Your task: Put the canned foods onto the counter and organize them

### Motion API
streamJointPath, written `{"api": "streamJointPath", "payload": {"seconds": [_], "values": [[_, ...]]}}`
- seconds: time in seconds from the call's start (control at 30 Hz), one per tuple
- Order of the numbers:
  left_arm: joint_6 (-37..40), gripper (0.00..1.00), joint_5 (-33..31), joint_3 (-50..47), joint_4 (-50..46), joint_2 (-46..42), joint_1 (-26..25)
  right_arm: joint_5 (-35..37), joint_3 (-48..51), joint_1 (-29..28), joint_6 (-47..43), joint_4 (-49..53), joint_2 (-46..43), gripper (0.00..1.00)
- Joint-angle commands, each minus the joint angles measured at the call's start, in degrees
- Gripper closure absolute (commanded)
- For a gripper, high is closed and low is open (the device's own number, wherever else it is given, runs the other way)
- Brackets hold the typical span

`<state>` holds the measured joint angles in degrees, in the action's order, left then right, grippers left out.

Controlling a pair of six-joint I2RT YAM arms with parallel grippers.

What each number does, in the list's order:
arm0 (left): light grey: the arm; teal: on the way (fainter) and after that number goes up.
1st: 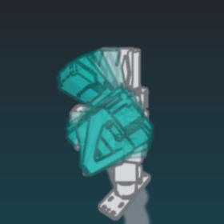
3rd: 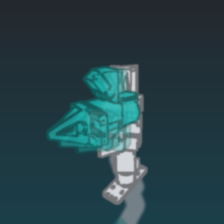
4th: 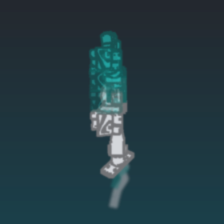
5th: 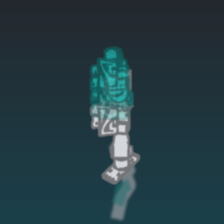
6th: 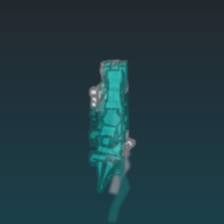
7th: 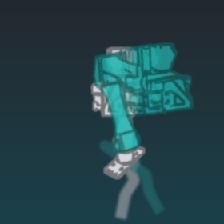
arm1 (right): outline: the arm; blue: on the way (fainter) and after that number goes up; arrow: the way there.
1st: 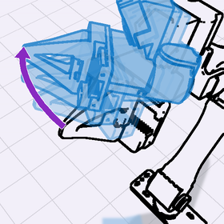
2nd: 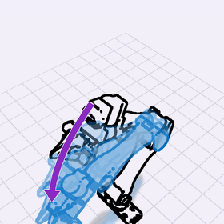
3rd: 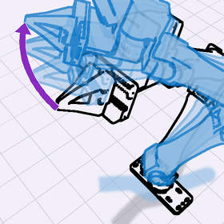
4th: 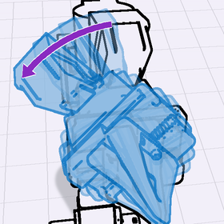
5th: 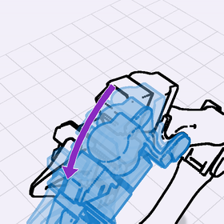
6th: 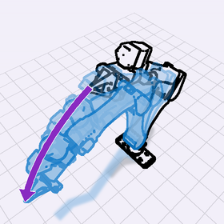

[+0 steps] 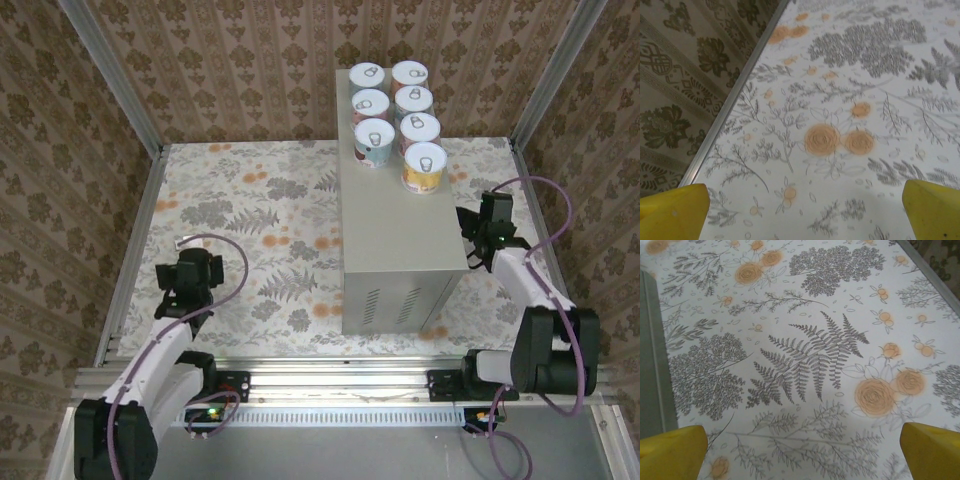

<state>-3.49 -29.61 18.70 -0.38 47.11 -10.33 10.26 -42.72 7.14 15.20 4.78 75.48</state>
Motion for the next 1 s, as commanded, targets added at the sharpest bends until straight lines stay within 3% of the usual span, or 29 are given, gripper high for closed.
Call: {"api": "streamJointPath", "payload": {"seconds": [0.0, 0.13, 0.37, 0.53, 0.7, 0.77, 0.97], "values": [[3.3, 0.00, 0.5, -1.2, 14.9, 2.5, 1.4, 2.5, 2.0, 0.2, -0.5, -10.7, 2.9, 0.00], [3.2, 0.00, 2.1, -2.5, 21.1, 8.4, 2.6, 2.4, 5.4, -0.1, -0.8, -20.3, 6.9, 0.00], [5.7, 0.00, 8.8, -4.6, 48.1, 24.0, 3.2, 2.5, 7.5, -1.9, -1.9, -28.0, 9.9, 0.00], [7.7, 0.00, 11.9, 1.4, 49.2, 32.9, 3.3, 4.6, 7.7, -5.2, -5.0, -30.8, 10.9, 0.00], [7.5, 0.00, 14.8, -0.4, 63.3, 43.3, 5.7, 8.2, 9.9, -9.4, -8.8, -36.2, 11.3, 0.00], [5.8, 0.00, 16.3, 1.5, 56.4, 41.7, 6.3, 8.6, 10.5, -10.1, -9.9, -37.4, 11.3, 0.00], [5.6, 0.00, 17.6, 2.5, 55.4, 42.1, 7.4, 9.5, 11.4, -10.6, -10.1, -39.1, 11.1, 0.00]]}}
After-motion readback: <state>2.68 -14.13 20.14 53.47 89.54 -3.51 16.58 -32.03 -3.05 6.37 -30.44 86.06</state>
